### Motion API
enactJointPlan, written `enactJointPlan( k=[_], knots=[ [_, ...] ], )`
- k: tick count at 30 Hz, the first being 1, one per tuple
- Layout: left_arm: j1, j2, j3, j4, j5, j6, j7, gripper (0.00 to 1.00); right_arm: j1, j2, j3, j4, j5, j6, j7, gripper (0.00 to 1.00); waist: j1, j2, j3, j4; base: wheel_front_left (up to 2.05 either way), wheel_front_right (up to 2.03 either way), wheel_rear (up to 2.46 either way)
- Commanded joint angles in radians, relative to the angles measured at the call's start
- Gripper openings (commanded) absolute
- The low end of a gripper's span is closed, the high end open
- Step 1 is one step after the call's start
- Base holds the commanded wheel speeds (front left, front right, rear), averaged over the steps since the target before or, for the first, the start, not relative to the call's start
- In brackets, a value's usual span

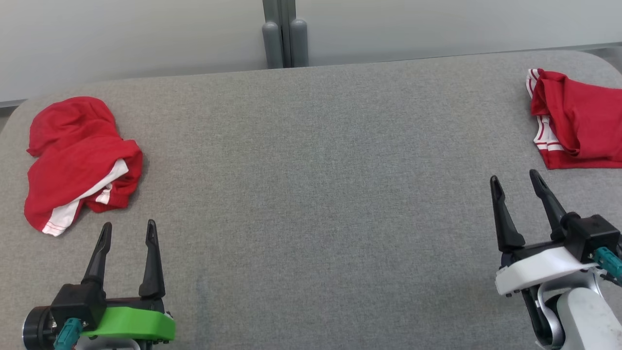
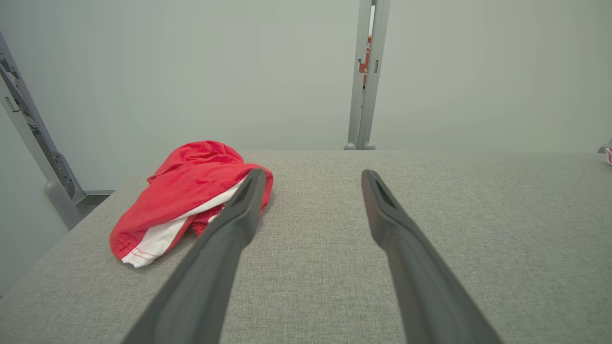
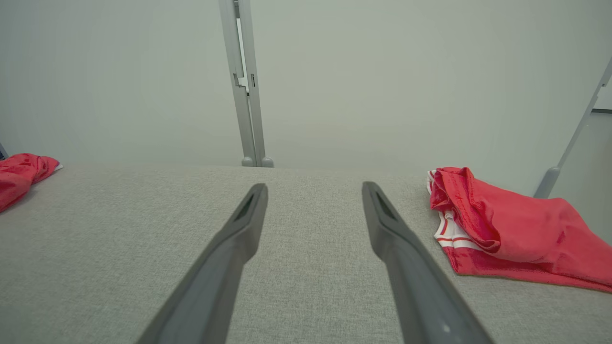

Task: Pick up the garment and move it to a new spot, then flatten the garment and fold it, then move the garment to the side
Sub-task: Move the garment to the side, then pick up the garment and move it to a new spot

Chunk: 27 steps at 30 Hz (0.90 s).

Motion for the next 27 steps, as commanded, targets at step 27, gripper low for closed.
enactJointPlan(
  k=[27],
  knots=[
    [0.051,-0.002,-0.002,0.037,-0.011,-0.005,0.000,1.00,0.210,0.106,-0.012,-0.085,-0.018,-0.002,-0.003,1.00,0.0001,0.0000,-0.099,0.035,0.00,0.00,0.00]
  ],
)
